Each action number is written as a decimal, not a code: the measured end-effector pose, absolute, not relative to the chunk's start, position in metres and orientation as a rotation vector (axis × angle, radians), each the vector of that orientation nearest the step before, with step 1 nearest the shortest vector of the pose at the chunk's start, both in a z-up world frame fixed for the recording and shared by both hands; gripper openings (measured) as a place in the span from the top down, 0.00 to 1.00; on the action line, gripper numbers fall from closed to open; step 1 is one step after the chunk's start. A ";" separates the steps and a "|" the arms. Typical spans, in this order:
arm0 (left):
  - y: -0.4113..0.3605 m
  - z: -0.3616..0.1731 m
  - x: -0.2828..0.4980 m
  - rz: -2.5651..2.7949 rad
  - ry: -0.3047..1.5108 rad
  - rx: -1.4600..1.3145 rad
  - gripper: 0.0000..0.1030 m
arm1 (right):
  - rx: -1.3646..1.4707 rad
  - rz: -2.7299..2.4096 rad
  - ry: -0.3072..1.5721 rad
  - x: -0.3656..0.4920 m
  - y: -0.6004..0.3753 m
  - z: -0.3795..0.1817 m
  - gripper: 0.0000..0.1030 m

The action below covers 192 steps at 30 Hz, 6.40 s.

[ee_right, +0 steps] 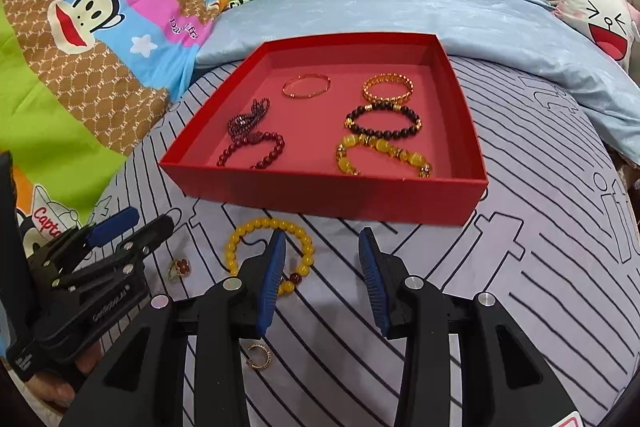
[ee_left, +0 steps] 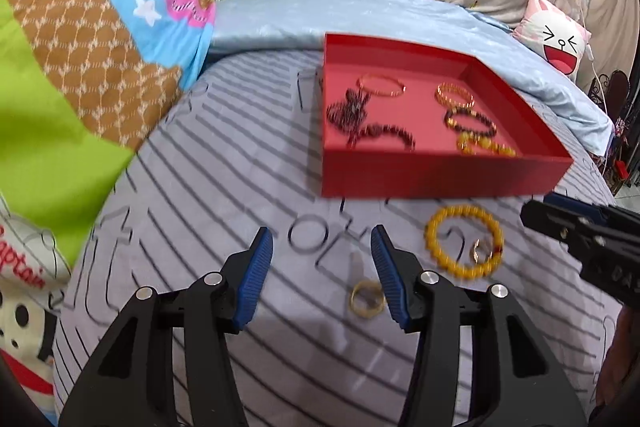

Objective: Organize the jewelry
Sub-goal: 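Open both tools to release the bracelets into the tray, then grasp the round yellow bead bracelet with the right tool while the left tool grasps the gold ring, then carry the yellow bead bracelet and gold ring over the red tray, then open both tools to drop the bracelet and ring into the tray, then move both tools down toward the two gold hoop earrings on the sheet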

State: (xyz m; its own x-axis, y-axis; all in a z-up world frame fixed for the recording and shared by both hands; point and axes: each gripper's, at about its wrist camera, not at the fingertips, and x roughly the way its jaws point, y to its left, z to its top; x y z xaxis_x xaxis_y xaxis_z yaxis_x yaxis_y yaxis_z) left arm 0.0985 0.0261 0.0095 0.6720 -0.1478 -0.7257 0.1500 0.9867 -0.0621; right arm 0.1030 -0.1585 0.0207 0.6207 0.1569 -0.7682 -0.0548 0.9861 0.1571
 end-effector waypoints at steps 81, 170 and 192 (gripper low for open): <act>-0.010 0.004 0.080 -0.336 0.903 0.029 0.91 | 0.101 0.135 0.821 0.077 -0.159 0.054 0.93; -0.038 0.067 0.156 -0.319 0.763 0.055 0.72 | 0.160 0.135 0.808 0.131 -0.177 0.071 0.77; -0.027 0.037 0.086 -0.305 0.855 0.047 0.72 | 0.148 0.125 0.884 0.065 -0.175 0.045 0.78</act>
